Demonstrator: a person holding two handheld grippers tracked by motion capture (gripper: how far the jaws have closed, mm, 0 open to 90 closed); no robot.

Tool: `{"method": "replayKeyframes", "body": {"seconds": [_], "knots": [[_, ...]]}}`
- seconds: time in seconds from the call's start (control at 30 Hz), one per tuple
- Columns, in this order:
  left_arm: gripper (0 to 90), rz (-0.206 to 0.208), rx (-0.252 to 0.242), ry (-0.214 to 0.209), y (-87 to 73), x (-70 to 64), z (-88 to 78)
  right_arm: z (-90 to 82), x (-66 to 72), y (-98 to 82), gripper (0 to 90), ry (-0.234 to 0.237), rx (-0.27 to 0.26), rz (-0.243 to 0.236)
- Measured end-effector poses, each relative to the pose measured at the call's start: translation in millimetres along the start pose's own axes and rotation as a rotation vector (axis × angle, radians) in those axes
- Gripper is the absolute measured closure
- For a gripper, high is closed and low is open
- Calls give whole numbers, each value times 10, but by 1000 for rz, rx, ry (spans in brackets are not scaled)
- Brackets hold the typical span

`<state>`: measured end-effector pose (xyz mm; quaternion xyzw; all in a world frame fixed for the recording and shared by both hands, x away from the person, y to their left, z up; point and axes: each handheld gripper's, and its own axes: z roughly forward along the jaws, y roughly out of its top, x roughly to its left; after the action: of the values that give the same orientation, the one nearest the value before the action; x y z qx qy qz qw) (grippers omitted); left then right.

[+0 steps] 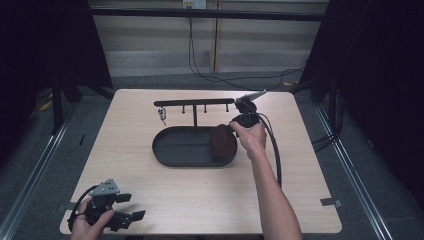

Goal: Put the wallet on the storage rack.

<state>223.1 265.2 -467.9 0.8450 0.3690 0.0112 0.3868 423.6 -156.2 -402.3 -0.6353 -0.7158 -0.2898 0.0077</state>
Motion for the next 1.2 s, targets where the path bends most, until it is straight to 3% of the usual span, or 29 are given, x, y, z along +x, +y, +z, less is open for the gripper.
{"method": "replayKeyframes", "body": {"seconds": [0.63,0.9,1.2], "knots": [[164,1,5,2,-3,6,1,306,-121,-98,813,10,-28,6],[164,15,15,0,13,-8,26,330,-184,-145,819,-4,-51,-6],[165,14,7,4,13,-4,14,279,-182,-157,732,1,-63,-27]]}}
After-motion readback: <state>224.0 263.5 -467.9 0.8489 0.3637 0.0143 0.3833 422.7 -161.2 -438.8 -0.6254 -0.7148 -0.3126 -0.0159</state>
